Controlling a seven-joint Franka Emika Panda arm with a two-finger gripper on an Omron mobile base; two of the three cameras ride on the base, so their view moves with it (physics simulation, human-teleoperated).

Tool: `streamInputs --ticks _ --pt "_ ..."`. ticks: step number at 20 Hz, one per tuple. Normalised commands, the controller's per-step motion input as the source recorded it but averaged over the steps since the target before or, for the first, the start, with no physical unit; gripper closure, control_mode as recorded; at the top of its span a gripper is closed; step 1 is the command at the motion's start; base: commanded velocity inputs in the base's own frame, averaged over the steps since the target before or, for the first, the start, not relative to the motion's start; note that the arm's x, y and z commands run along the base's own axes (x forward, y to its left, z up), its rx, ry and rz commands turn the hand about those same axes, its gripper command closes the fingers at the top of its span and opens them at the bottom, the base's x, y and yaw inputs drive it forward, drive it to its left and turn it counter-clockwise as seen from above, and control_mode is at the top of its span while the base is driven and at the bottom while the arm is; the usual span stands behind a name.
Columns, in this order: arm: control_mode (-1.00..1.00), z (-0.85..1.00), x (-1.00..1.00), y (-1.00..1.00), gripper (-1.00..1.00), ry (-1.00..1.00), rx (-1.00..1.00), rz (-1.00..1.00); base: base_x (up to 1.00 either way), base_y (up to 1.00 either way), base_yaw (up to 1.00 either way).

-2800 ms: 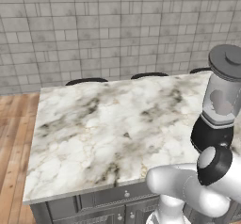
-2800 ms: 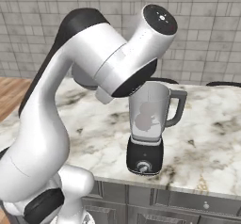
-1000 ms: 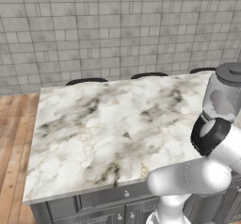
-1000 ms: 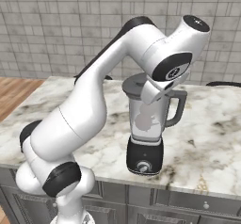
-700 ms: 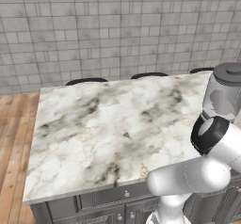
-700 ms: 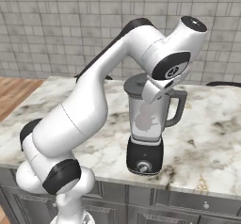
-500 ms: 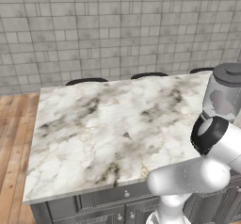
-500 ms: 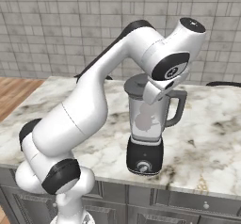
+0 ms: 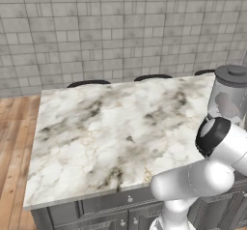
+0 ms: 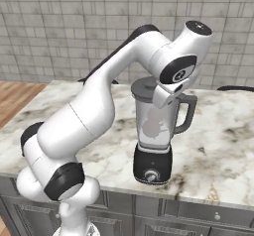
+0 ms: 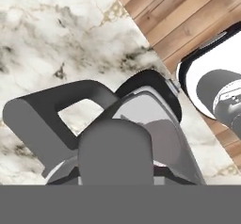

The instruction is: Grab the onions from the fridge, place them in the blender, close the lid, and turn on the blender to create a marinade.

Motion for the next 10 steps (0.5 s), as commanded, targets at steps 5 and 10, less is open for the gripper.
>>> streamInputs --ticks 5,10 --pt "-1.0 0.0 0.44 -0.09 1.0 0.0 0.0 0.0 0.0 0.0 0.0" --pt "-1.0 0.0 0.06 -0.32 1.0 -0.04 0.0 0.0 0.0 0.0 0.0"
